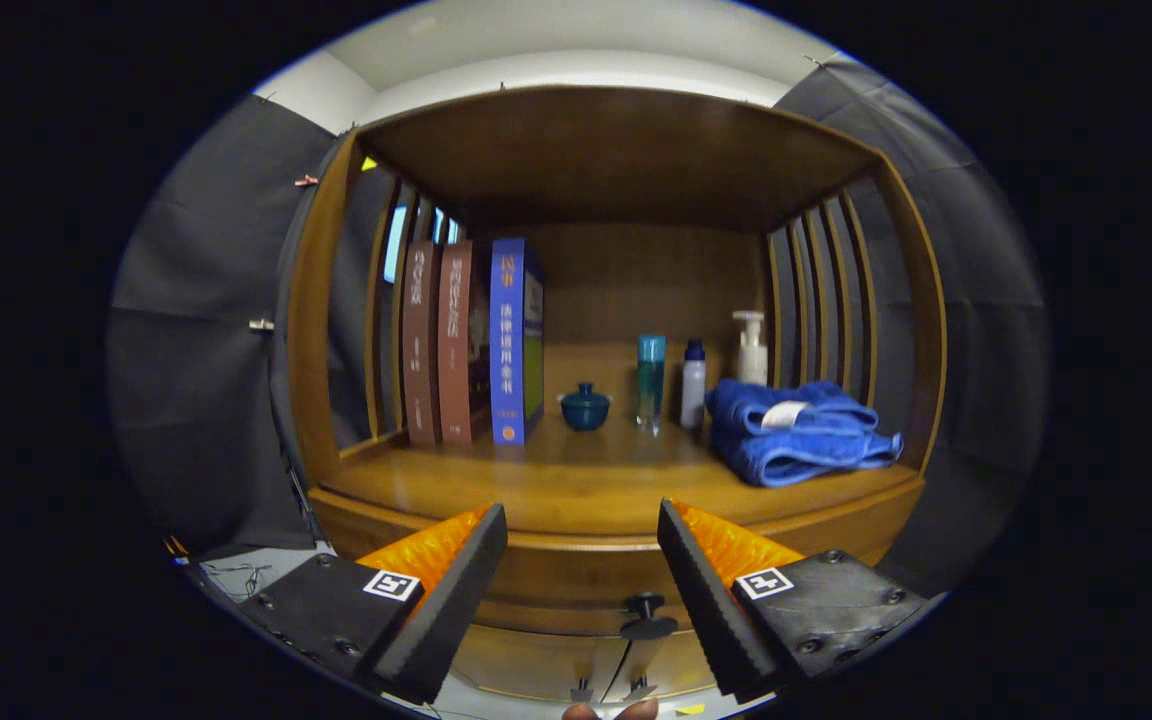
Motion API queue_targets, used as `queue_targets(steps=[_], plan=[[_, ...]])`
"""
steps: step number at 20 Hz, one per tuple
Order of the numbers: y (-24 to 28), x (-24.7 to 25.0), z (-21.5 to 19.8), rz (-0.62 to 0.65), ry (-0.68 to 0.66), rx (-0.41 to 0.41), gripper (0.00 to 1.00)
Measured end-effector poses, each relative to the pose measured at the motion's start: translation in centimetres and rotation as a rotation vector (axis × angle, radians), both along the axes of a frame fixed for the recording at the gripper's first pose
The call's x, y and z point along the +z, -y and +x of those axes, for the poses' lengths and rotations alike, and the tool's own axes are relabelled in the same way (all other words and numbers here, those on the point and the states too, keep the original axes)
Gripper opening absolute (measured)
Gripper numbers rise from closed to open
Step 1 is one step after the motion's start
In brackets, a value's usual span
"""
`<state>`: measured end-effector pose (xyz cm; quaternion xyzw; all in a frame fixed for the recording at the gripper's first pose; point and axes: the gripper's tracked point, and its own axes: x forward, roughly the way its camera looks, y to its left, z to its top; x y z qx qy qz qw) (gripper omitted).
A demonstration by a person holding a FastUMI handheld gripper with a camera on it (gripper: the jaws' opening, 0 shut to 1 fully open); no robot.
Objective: Pull open the drawer, take out the items inside it, and place them on the countertop above the cabinet.
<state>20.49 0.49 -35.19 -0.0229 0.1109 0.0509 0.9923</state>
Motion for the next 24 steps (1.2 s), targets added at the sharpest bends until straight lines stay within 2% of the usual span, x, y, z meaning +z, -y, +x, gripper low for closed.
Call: queue_targets(steps=[3, 9, 11, 13, 14, 16, 18, 24], plan=[[1.4, -3.7, -0.3, -0.028, -0.058, -0.031, 0.99], [3.8, -7.5, -0.5, -0.023, -0.119, -0.065, 0.99], [4.9, -7.9, -0.5, -0.043, -0.128, -0.098, 0.75], [5.1, -8.2, 0.0, -0.035, -0.136, -0.099, 0.51], [4.9, -8.3, -0.4, -0.041, -0.149, -0.097, 0.51], [5.1, -8.1, -0.4, -0.029, -0.129, -0.098, 0.45], [5.1, -8.0, -0.7, -0.036, -0.138, -0.096, 0.31], [5.5, -7.5, -3.3, -0.017, -0.160, -0.103, 0.31]])
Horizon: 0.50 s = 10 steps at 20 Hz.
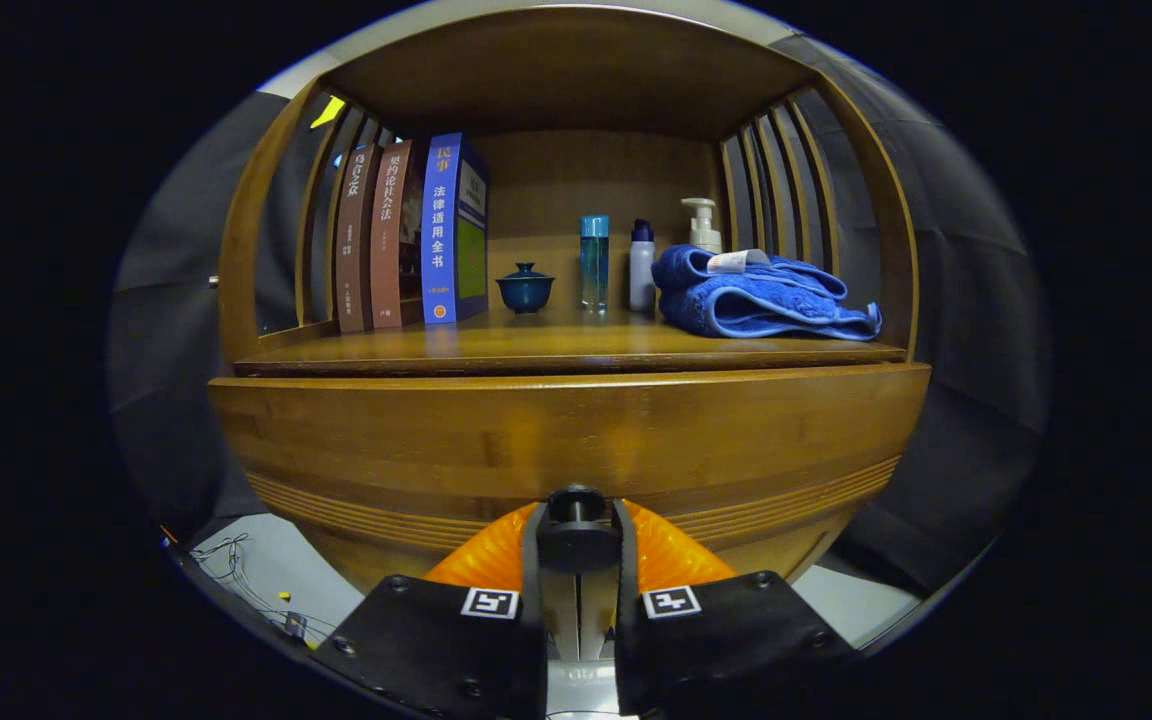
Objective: Pull open the drawer, take out the items inside it, and place them on the countertop above the cabinet.
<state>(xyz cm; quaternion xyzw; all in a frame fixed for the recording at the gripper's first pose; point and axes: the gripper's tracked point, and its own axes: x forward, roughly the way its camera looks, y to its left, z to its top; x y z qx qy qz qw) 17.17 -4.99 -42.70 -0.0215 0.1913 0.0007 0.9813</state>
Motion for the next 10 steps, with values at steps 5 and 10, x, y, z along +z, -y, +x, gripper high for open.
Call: queue_targets(steps=[5, 10], plan=[[0.4, 0.7, -4.1, 0.008, -0.014, 0.001, 0.31], [1.0, 1.4, -7.7, 0.016, -0.012, -0.003, 0.31]])
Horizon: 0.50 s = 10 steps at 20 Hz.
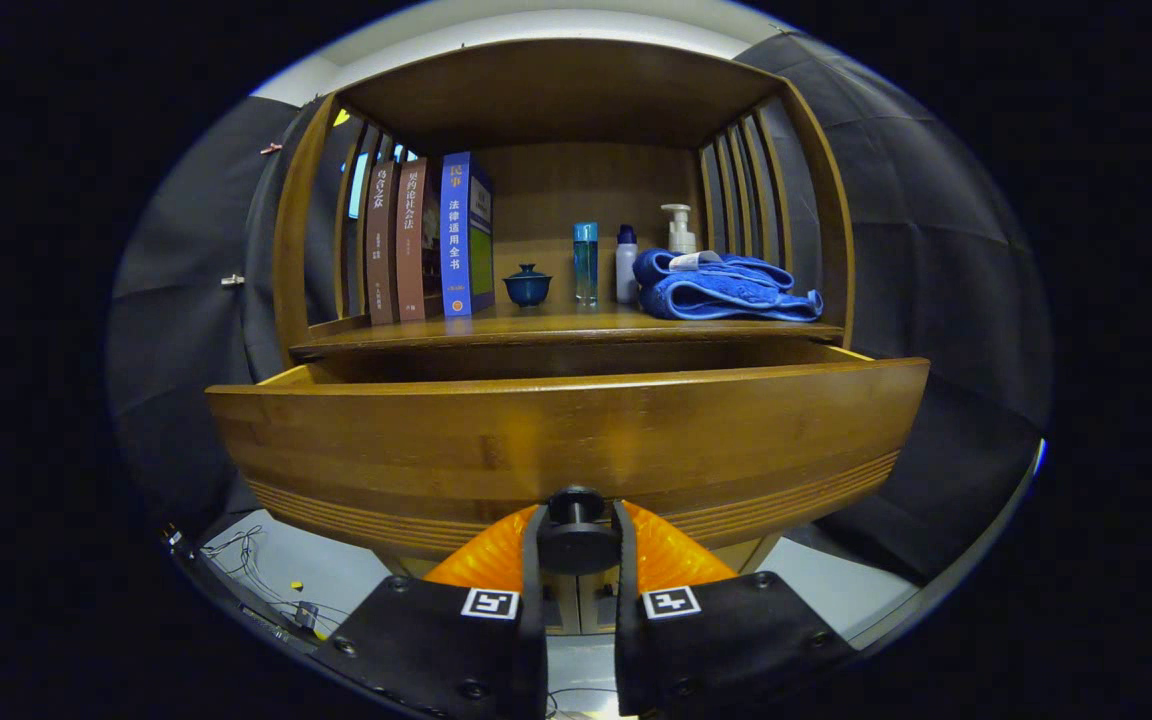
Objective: Pull open the drawer, take out the items inside it, and place them on the countertop above the cabinet.
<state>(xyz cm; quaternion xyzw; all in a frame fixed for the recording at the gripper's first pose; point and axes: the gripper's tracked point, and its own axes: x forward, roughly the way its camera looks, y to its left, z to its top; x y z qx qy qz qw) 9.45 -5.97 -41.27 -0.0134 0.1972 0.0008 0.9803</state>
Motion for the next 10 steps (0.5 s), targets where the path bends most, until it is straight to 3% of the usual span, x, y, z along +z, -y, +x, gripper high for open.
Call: queue_targets(steps=[10], plan=[[0.4, 1.2, -6.2, -0.008, 0.006, 0.013, 0.30]])
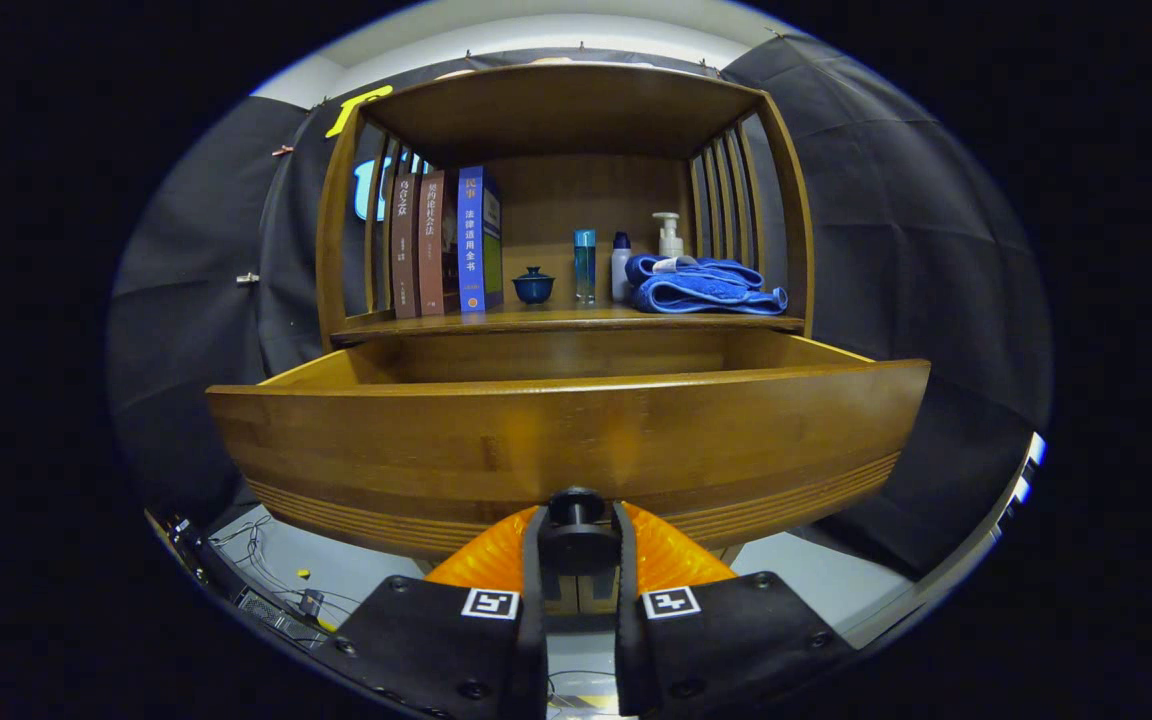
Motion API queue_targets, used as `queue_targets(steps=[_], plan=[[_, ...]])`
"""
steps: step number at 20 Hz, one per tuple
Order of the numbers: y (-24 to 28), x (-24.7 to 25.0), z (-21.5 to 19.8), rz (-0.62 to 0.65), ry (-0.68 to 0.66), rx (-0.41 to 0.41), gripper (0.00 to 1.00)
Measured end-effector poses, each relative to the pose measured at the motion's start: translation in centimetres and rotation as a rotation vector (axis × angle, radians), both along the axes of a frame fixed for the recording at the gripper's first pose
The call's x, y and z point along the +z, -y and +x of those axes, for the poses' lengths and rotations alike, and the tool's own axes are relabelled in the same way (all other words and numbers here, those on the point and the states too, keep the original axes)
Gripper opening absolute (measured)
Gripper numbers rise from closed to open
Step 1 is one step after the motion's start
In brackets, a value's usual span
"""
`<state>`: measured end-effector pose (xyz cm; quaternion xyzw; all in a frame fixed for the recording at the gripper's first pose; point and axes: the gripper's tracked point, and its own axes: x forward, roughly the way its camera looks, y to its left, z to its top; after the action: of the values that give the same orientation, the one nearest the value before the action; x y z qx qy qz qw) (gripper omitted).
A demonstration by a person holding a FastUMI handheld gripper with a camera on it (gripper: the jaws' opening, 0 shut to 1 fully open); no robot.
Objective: Pull open the drawer, take out the items inside it, and place them on the countertop above the cabinet.
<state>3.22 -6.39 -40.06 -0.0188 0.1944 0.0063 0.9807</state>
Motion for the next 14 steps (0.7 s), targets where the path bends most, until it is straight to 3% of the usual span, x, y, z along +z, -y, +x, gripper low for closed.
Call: queue_targets(steps=[8, 10, 12, 14], plan=[[0.2, -1.0, -1.5, -0.018, -0.030, 0.002, 0.30], [0.1, -1.1, -1.7, -0.033, -0.029, 0.010, 0.37], [0.1, -0.8, -1.7, -0.038, -0.021, 0.015, 0.50], [0.5, 0.0, -1.8, -0.037, -0.012, -0.010, 0.80]])
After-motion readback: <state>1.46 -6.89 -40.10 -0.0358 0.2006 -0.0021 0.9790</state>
